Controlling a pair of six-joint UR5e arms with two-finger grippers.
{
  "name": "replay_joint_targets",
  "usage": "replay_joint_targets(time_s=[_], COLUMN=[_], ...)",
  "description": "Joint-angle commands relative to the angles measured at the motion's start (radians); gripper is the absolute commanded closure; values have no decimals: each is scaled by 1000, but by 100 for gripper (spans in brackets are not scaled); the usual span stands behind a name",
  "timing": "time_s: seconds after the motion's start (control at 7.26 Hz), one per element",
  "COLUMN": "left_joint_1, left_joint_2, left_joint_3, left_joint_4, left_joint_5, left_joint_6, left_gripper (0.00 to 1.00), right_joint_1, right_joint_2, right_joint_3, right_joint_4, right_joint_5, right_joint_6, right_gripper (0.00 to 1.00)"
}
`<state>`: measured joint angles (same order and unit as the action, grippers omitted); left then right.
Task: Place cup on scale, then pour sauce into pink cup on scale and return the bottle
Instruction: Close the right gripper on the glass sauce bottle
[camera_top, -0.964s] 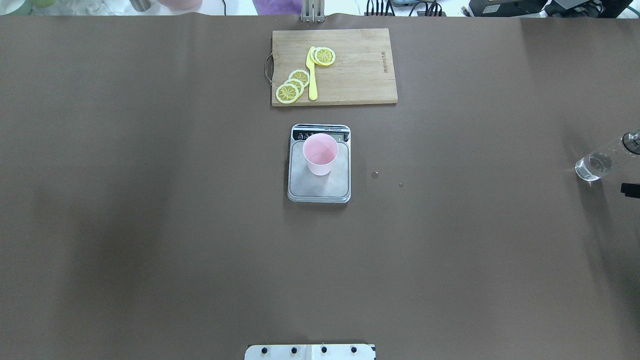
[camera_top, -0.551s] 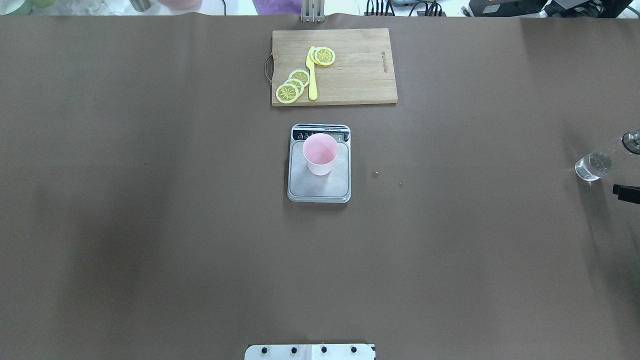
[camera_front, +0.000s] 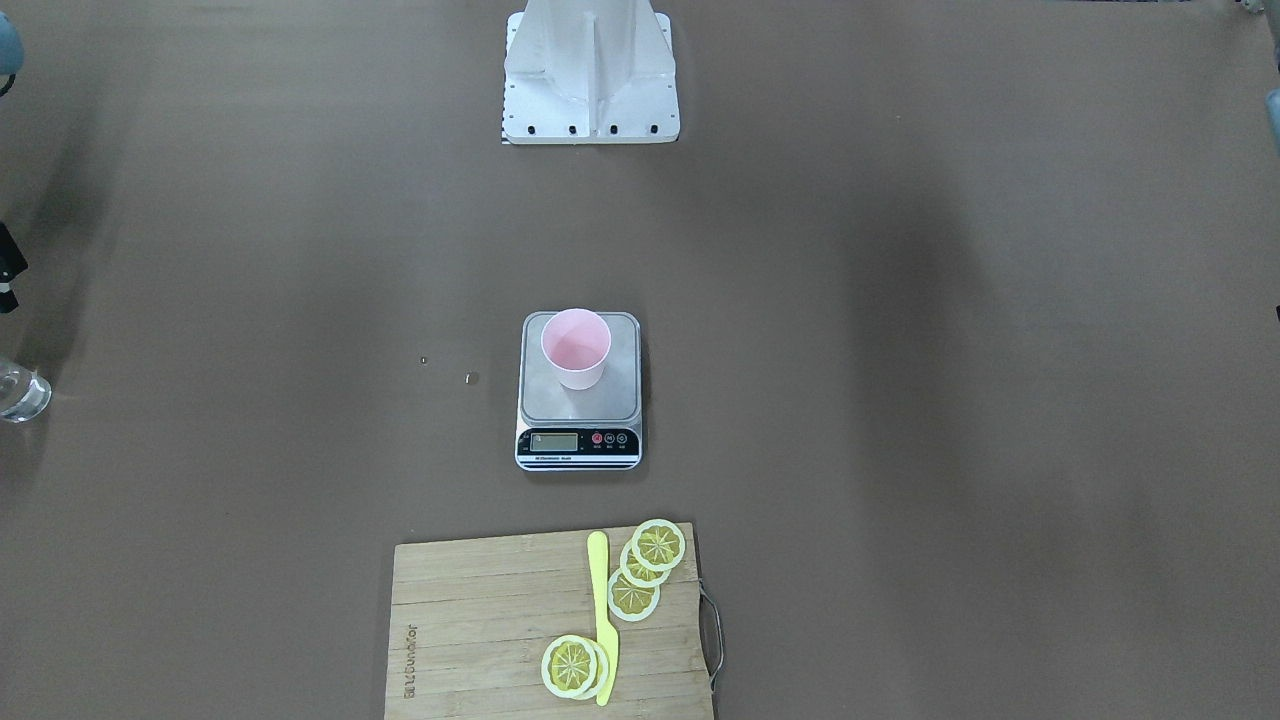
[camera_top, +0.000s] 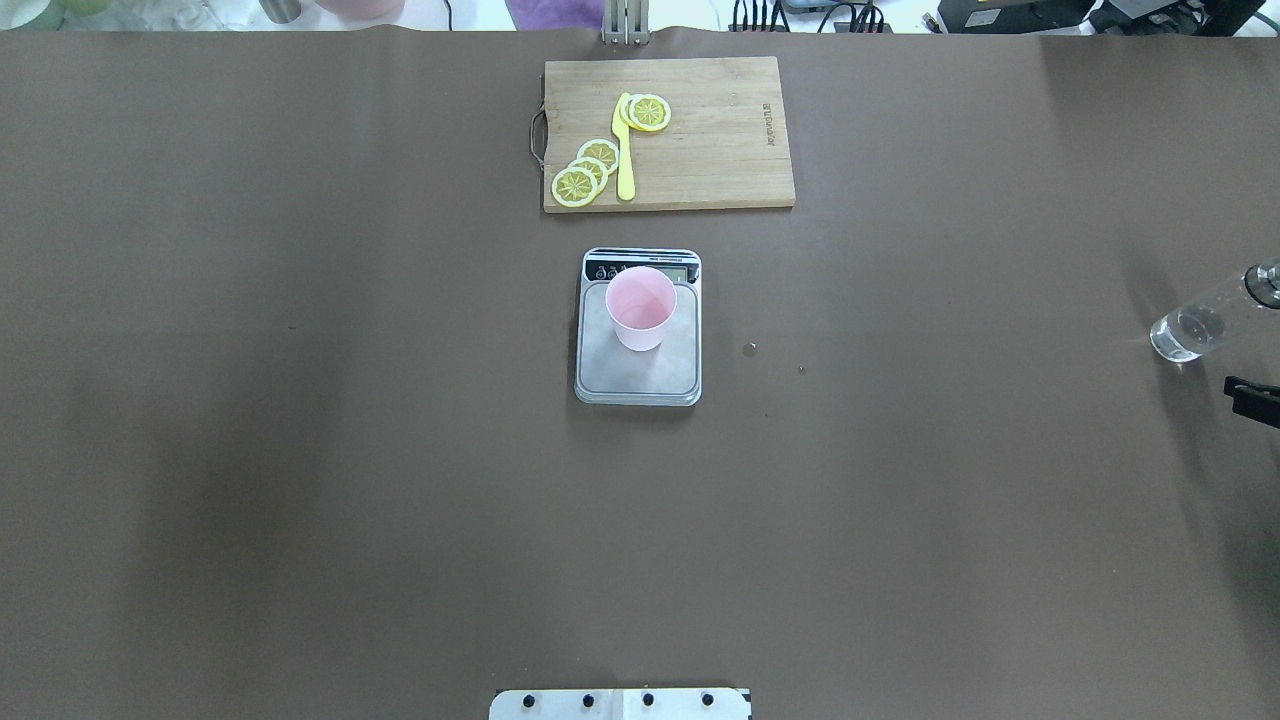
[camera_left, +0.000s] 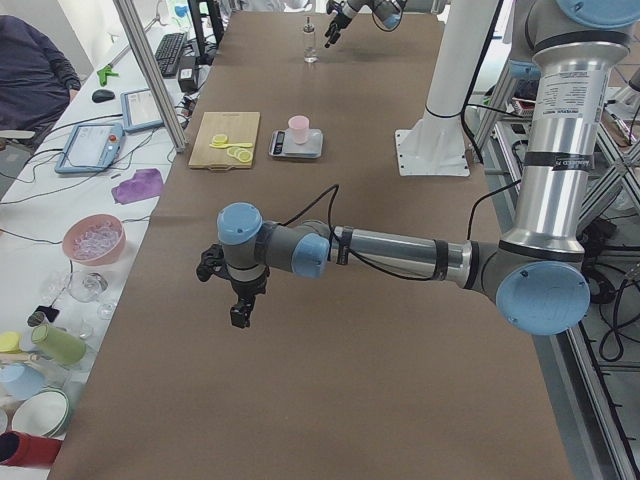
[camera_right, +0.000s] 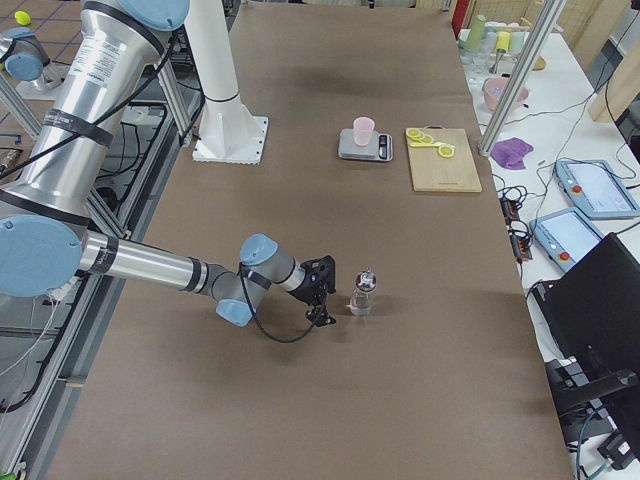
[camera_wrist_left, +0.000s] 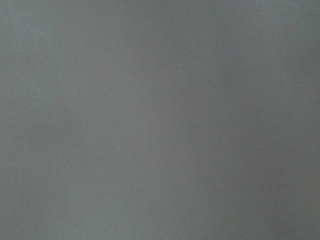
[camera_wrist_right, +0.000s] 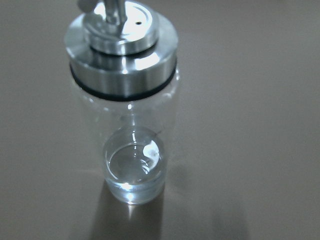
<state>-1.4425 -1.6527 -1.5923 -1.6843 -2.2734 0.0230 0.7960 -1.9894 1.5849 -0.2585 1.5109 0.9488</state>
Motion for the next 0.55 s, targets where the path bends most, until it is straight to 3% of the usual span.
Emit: replay_joint_targets(time_s=[0.0,0.28,0.41], left_joint_1=[1,1,1], left_joint_2=[-1,-1,-1], left_joint_3=[0,-2,-2], left_joint_4=[0,0,0], left_joint_5=[0,0,0], left_joint_6=[0,0,0], left_gripper=[2,2,2], right_joint_1=[-85,-142,-152], right_joint_2=[3,26,33], right_joint_3=[-13,-148,-167], right_joint_4=[40,227,248], right_joint_5=[-125,-236,-263], right_joint_6=[-1,-7,-7], right_gripper=[0,0,1])
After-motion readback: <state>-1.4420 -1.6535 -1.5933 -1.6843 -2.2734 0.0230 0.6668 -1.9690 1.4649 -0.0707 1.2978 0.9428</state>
